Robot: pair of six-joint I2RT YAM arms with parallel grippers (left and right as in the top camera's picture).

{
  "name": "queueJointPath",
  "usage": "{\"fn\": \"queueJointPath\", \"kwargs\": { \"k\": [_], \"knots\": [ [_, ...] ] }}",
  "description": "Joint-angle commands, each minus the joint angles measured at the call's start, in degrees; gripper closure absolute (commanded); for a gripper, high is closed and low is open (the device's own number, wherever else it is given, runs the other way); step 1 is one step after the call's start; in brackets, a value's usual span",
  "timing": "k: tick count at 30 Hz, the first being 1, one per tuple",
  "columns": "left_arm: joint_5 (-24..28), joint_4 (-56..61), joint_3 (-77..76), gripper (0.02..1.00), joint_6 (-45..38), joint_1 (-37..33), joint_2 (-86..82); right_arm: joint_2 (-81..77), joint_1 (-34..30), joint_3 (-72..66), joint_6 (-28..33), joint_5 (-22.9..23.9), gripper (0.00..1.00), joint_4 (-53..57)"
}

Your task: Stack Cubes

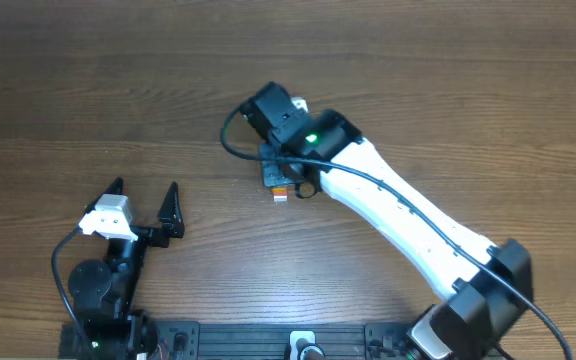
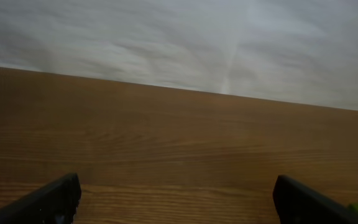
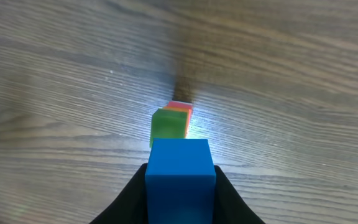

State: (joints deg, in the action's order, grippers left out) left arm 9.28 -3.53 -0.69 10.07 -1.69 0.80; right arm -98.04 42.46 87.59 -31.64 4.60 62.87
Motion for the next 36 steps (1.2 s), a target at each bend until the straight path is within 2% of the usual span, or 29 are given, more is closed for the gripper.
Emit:
{"fn": "queueJointPath", "kwargs": {
  "k": [1, 36],
  "knots": [
    [0.7, 0.1, 0.3, 0.018, -0.8, -0.3, -0.4, -3.8, 0.5, 0.8, -2.0, -0.3, 0.989, 0.2],
    [0.7, 0.1, 0.3, 0.018, -0.8, -0.3, -0.4, -7.3, 1.9, 0.8, -4.8, -1.8, 0.989, -0.6]
  ]
}}
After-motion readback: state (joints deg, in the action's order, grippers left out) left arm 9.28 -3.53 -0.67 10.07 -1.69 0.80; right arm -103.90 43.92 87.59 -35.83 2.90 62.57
